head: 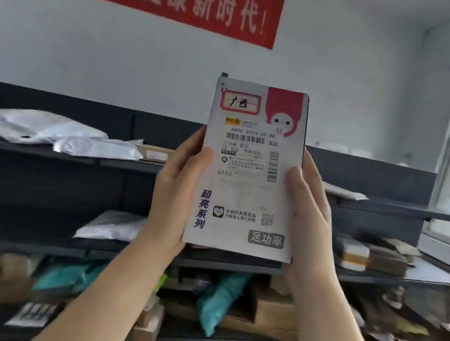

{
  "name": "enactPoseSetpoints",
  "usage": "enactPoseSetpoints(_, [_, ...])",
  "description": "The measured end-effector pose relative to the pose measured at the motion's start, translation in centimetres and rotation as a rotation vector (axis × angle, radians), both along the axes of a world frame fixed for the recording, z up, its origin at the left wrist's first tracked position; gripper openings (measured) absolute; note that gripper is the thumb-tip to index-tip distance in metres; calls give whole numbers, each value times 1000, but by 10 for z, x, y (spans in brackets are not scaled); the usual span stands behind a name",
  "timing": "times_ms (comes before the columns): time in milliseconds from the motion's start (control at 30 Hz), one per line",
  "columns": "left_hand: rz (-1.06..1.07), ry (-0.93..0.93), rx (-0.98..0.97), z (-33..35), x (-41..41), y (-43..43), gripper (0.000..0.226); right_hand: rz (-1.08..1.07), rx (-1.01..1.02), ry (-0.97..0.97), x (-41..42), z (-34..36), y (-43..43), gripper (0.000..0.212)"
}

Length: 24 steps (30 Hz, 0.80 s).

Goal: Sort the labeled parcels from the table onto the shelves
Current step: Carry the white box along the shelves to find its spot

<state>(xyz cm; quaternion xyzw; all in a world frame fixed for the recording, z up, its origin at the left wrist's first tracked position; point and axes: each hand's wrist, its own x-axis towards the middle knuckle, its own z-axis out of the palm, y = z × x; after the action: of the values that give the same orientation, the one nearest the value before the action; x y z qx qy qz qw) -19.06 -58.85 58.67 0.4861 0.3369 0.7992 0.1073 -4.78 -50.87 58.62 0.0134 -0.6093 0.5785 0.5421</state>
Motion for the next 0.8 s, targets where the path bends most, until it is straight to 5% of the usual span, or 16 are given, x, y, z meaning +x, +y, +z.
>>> enactPoseSetpoints(467, [481, 15, -39, 1, -216, -328, 43, 443, -39, 46, -265, -7, -273, 39])
enactPoseSetpoints(800, [699, -101, -61, -38, -354, -461, 44, 585, -109, -21, -443, -41, -389, 33])
